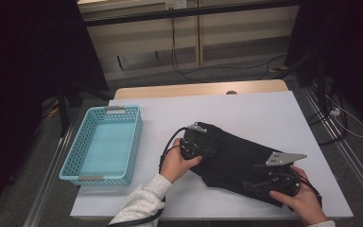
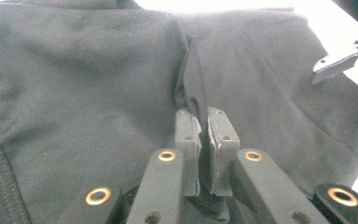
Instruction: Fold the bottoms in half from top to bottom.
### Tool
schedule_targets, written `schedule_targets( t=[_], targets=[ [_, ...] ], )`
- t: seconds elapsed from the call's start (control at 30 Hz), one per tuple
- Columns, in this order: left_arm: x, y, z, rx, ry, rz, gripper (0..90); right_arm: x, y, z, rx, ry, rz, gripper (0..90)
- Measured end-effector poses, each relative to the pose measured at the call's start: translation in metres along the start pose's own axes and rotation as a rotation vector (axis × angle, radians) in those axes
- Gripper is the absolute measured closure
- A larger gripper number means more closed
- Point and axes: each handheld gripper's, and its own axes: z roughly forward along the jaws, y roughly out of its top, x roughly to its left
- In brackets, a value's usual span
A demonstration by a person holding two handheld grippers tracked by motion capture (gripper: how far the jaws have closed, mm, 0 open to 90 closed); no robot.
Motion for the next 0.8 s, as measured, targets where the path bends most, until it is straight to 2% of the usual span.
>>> schedule_targets(
  t=[0.2,0.33,0.43,0.5,0.57,0.63,0.7,0.8],
  targets=[
    [-0.011,0.003,0.003,-0.008,-0.028,0.027,84.1,0.000,0.000,-0.001,-0.001,-0.001,0.002,20.5],
    [-0.013,0.003,0.005,-0.026,-0.035,0.043,81.6,0.000,-0.001,0.000,0.000,0.000,0.002,20.5],
    [-0.012,0.001,0.008,-0.026,-0.044,0.034,72.8,0.000,0.000,0.000,0.001,-0.001,0.001,20.5],
    [-0.012,0.003,0.004,-0.048,-0.055,0.025,66.0,0.000,0.000,-0.001,-0.001,0.000,0.000,20.5],
    [-0.010,0.005,-0.002,-0.080,-0.058,0.018,52.7,0.000,0.000,-0.001,-0.004,0.000,0.000,20.5],
    [-0.009,0.006,-0.006,-0.102,-0.042,0.030,47.6,0.000,0.000,0.000,-0.003,-0.003,0.002,20.5],
    [-0.005,0.006,-0.008,-0.121,-0.030,0.020,39.8,0.001,0.001,0.001,0.001,-0.002,0.000,20.5],
    [0.000,0.004,-0.012,-0.122,0.001,0.027,34.7,0.004,0.004,0.003,0.002,-0.013,-0.014,20.6]
  ],
)
